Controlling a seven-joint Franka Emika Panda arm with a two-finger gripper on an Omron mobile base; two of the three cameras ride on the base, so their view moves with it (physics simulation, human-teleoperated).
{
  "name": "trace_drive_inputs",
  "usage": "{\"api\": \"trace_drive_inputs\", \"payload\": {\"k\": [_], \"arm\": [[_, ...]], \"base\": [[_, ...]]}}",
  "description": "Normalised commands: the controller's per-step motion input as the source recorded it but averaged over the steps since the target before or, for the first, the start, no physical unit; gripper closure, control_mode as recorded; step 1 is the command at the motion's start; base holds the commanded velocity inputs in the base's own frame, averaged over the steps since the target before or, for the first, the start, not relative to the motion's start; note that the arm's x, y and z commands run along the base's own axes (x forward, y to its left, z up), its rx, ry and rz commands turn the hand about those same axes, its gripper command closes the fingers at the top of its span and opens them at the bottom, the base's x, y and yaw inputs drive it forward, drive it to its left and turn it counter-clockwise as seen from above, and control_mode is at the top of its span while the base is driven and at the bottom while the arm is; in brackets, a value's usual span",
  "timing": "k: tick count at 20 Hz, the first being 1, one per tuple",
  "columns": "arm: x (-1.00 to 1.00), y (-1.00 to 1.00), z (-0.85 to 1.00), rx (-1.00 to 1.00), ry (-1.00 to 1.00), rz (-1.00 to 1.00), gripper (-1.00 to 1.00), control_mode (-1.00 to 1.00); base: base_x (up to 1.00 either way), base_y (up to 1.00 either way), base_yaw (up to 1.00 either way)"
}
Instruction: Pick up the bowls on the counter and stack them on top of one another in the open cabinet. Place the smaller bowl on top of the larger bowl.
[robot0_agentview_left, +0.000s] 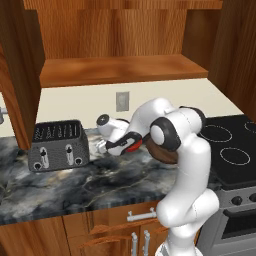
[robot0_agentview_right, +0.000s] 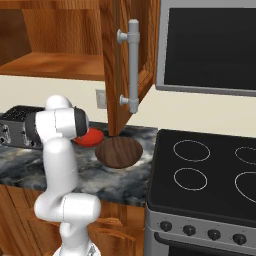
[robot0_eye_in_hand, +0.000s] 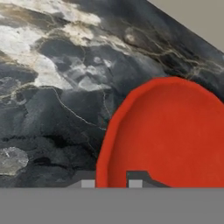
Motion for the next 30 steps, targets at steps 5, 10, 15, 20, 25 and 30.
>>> {"api": "trace_drive_inputs", "payload": {"k": [5, 10, 15, 20, 25, 30], "arm": [[-0.11, 0.00, 0.17, 0.01, -0.03, -0.02, 1.00, -1.00], [-0.06, 0.00, 0.16, 0.00, -0.06, 0.00, 1.00, -1.00], [-0.02, 0.00, 0.18, 0.00, -0.07, -0.01, 1.00, -1.00], [-0.10, -0.03, 0.20, 0.00, -0.04, -0.03, 1.00, -1.00], [-0.16, -0.07, 0.18, 0.00, -0.01, -0.05, 1.00, -1.00], [-0.17, -0.14, 0.19, 0.00, -0.01, -0.07, 1.00, -1.00]], "base": [[0.00, 0.00, 0.00], [0.00, 0.00, 0.00], [0.00, 0.00, 0.00], [0.00, 0.00, 0.00], [0.00, 0.00, 0.00], [0.00, 0.00, 0.00]]}}
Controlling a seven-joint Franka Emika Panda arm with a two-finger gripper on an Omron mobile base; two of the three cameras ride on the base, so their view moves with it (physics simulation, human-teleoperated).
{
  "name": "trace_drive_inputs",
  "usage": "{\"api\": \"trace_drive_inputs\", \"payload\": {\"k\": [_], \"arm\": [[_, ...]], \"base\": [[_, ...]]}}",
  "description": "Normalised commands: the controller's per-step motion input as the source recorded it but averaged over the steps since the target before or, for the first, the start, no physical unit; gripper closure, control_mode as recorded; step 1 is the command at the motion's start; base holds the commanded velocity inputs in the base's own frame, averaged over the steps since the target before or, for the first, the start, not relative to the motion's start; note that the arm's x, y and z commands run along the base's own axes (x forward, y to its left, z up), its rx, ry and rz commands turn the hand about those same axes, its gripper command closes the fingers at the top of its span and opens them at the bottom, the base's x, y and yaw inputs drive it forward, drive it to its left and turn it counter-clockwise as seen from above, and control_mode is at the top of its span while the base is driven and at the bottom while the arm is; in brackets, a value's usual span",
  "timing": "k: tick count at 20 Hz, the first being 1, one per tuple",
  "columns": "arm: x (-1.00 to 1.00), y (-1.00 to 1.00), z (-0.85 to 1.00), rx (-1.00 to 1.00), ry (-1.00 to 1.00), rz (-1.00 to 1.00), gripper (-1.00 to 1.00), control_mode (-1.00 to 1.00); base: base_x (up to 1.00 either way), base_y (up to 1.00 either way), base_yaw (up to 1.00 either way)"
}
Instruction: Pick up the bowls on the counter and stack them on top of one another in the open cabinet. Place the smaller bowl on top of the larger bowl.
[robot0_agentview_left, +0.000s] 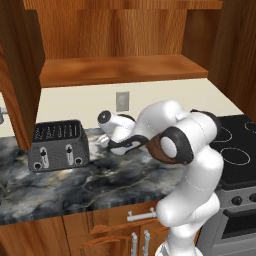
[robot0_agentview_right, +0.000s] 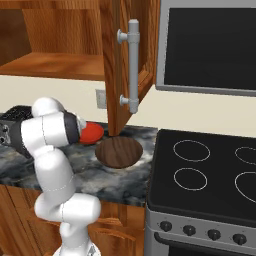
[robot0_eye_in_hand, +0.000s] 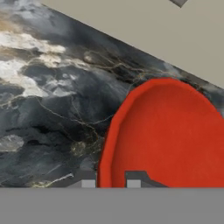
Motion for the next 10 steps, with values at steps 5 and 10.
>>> {"api": "trace_drive_inputs", "payload": {"k": [5, 10], "arm": [[-0.19, -0.14, 0.21, 0.00, 0.00, -0.08, 1.00, -1.00], [-0.18, -0.05, 0.21, 0.00, -0.03, -0.07, 1.00, -1.00]], "base": [[0.00, 0.00, 0.00], [0.00, 0.00, 0.00]]}}
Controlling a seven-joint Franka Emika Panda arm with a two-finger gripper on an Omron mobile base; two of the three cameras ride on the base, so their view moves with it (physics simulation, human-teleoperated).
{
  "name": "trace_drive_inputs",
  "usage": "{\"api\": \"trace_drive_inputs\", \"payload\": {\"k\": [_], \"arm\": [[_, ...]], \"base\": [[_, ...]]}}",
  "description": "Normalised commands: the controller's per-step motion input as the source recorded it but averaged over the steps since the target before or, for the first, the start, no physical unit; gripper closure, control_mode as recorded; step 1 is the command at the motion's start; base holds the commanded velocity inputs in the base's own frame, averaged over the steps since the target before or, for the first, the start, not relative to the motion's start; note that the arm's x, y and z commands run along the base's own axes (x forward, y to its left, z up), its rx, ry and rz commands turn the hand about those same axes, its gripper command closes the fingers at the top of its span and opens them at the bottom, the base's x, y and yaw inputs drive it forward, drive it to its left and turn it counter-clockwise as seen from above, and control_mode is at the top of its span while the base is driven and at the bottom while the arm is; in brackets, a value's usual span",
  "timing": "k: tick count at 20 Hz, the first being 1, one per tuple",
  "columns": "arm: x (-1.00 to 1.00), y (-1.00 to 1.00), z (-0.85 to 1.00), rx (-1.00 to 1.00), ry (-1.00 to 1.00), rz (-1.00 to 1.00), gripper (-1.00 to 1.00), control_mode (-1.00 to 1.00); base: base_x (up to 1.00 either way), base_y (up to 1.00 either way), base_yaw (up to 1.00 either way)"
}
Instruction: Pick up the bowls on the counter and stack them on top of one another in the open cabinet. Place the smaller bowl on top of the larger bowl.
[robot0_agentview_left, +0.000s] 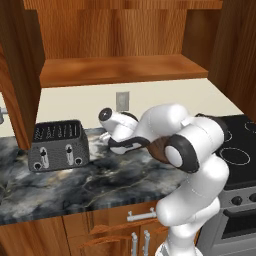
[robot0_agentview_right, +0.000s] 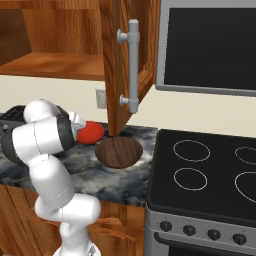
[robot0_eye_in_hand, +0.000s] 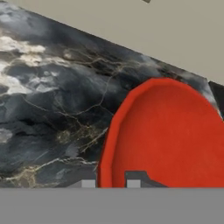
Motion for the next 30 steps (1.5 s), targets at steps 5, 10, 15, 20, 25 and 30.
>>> {"api": "trace_drive_inputs", "payload": {"k": [5, 10, 15, 20, 25, 30], "arm": [[-0.14, 0.00, 0.23, 0.00, -0.08, -0.05, 1.00, -1.00], [-0.15, 0.00, 0.19, 0.00, -0.08, -0.04, 1.00, -1.00], [-0.15, -0.08, 0.16, 0.00, -0.02, -0.04, 1.00, -1.00], [-0.14, -0.15, 0.18, 0.00, 0.00, -0.03, 1.00, -1.00], [-0.16, -0.13, 0.20, 0.00, 0.00, -0.01, 1.00, -1.00], [-0.22, -0.09, 0.13, 0.00, 0.00, 0.00, 1.00, -1.00]], "base": [[0.00, 0.00, 0.00], [0.00, 0.00, 0.00], [0.00, 0.00, 0.00], [0.00, 0.00, 0.00], [0.00, 0.00, 0.00], [0.00, 0.00, 0.00]]}}
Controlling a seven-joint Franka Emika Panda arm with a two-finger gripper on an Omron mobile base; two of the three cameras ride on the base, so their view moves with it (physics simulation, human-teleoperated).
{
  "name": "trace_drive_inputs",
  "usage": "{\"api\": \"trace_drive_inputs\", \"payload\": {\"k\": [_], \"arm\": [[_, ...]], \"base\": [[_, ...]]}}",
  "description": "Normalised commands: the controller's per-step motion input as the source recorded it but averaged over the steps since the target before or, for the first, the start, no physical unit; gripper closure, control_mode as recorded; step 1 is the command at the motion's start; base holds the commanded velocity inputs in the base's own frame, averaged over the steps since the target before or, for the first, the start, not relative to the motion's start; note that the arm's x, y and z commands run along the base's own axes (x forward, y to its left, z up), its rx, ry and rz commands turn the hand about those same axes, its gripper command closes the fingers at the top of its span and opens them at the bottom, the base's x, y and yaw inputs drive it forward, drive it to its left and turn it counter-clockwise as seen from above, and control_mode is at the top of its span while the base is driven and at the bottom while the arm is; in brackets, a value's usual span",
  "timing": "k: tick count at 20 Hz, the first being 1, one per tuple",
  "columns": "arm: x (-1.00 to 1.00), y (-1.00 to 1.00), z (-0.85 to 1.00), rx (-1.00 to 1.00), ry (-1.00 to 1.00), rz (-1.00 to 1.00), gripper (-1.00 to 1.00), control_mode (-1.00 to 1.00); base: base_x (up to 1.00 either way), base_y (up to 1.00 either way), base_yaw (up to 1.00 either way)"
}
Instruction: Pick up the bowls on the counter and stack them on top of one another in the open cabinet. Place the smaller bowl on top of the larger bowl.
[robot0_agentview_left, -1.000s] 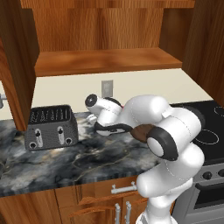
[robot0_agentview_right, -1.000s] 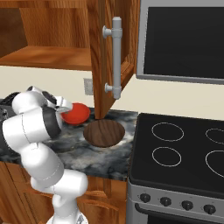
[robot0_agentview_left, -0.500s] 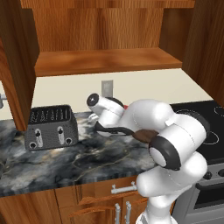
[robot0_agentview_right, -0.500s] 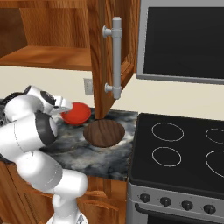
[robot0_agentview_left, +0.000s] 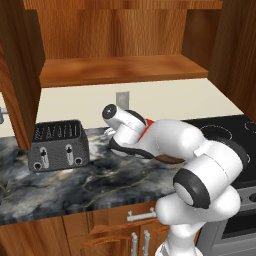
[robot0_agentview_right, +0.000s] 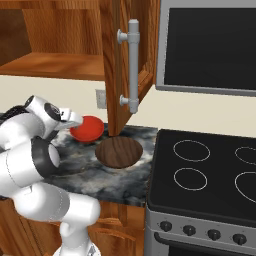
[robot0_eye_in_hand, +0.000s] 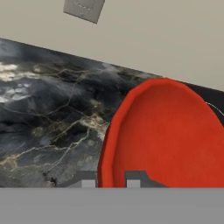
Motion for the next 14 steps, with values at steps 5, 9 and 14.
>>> {"api": "trace_drive_inputs", "payload": {"k": [5, 9, 14], "arm": [[-0.27, -0.08, 0.07, 0.00, 0.00, 0.00, 1.00, -1.00], [-0.22, -0.10, 0.10, -0.01, 0.00, 0.00, 1.00, -1.00], [-0.13, -0.10, 0.13, -0.02, 0.00, 0.00, 1.00, -1.00]], "base": [[0.00, 0.00, 0.00], [0.00, 0.00, 0.00], [0.00, 0.00, 0.00]]}}
